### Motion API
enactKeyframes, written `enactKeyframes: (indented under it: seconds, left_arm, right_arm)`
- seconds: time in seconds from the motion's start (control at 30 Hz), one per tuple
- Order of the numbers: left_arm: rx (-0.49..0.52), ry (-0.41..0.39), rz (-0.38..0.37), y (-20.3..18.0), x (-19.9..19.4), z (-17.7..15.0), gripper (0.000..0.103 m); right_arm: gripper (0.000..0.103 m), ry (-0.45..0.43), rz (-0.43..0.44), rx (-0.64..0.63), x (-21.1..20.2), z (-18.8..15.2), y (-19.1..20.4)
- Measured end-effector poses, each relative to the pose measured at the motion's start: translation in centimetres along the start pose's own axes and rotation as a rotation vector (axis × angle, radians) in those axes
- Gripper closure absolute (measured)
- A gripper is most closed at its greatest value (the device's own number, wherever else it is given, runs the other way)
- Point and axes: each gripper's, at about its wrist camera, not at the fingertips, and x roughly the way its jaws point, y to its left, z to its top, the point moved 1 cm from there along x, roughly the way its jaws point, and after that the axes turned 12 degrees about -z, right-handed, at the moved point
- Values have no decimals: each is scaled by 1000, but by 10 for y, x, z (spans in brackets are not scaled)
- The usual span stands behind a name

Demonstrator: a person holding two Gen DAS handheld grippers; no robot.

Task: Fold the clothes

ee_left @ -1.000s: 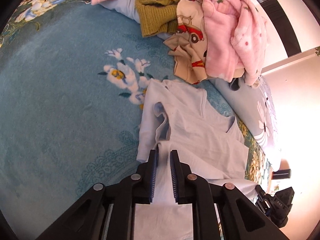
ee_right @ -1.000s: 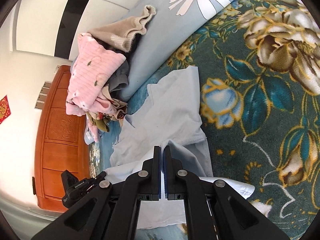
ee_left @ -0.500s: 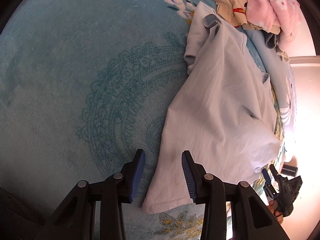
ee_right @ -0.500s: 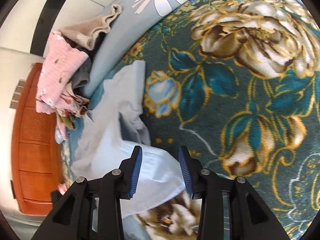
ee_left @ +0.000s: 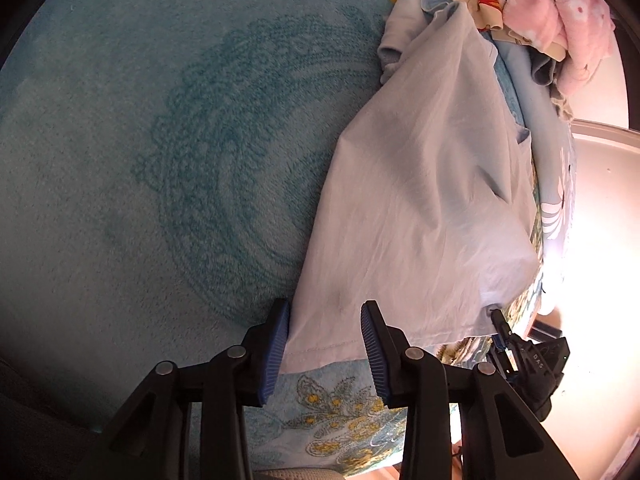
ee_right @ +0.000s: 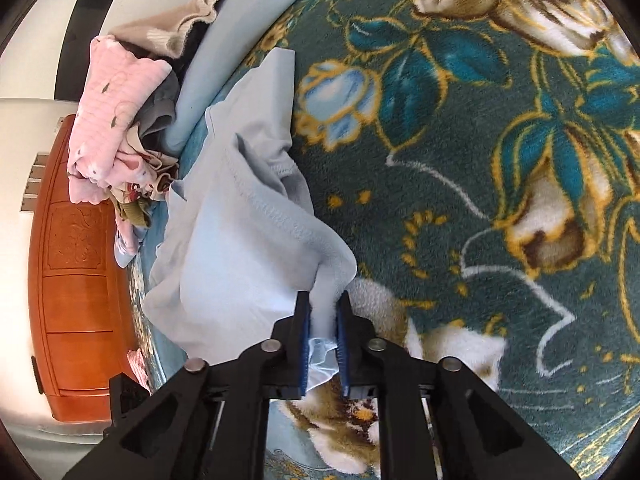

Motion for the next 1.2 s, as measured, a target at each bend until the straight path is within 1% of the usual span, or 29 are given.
enactKeyframes:
  seconds: [0.03,0.07,0.1,0.17,0.2,0.27,0.33,0.4,0.47,0.53,0.57,0.63,0.77,0.8,0.9,0.97,1.03,1.17,1.2]
  left_arm:
    - [4,2,14,0,0,-1,75]
    - [5,5,27,1,1,-3,90]
    - [0,10,24,2,2,-4,95]
    - [-11,6,-4,4,0,-6,96]
    - [-6,-12,-24,2,-6,-8,99]
    - [22,-57,-90,-4,-23,-12,99]
    - [62,-82,-167,-14,-48,-22,99]
    - [136,-123,-249,-26,-82,-37,99]
    - [210,-164,-307,-33,-117,-57,99]
    - [257,-191,-350,-35,-149,-74,99]
    - [265,-200,-357,-38,-160,-77,99]
    - [267,-195,-341,-38,-167,-85,99]
    - [227,-120,-299,-36,-155,-89,99]
    - [219,-112,-287,-34,-152,-90,99]
    - [170,-120,-277,-31,-146,-73,99]
    - [140,-130,-297,-36,-144,-56,99]
    - [126,-148,-292,-48,-136,-29,99]
    - [109,-204,-210,-68,-112,33,99]
    - [85,-215,-191,-68,-103,49,99]
  right_arm:
    - [95,-3,1,-6,-3,-3,2]
    - [96,-5,2,-11,-6,-7,4]
    - [96,-8,3,-17,-9,-10,6]
    - [97,-29,34,-21,-22,-14,10]
    - [97,-38,55,-22,-30,-16,12]
    - [97,-52,113,-19,-48,-20,19]
    - [98,-69,195,-42,-70,-26,31]
    - [98,-92,277,-79,-94,-33,45]
    - [98,-113,355,-106,-117,-40,58]
    - [98,-128,398,-108,-134,-49,66]
    - [98,-126,417,-98,-140,-53,66]
    - [98,-121,426,-81,-150,-63,63]
    - [98,-119,449,-76,-169,-76,50]
    - [98,-121,448,-79,-171,-78,48]
    - [98,-127,428,-76,-164,-69,44]
    - [98,-128,415,-68,-155,-52,46]
    - [98,-127,408,-62,-145,-30,52]
    - [98,-120,391,-86,-119,21,78]
    - [98,-111,381,-90,-110,34,85]
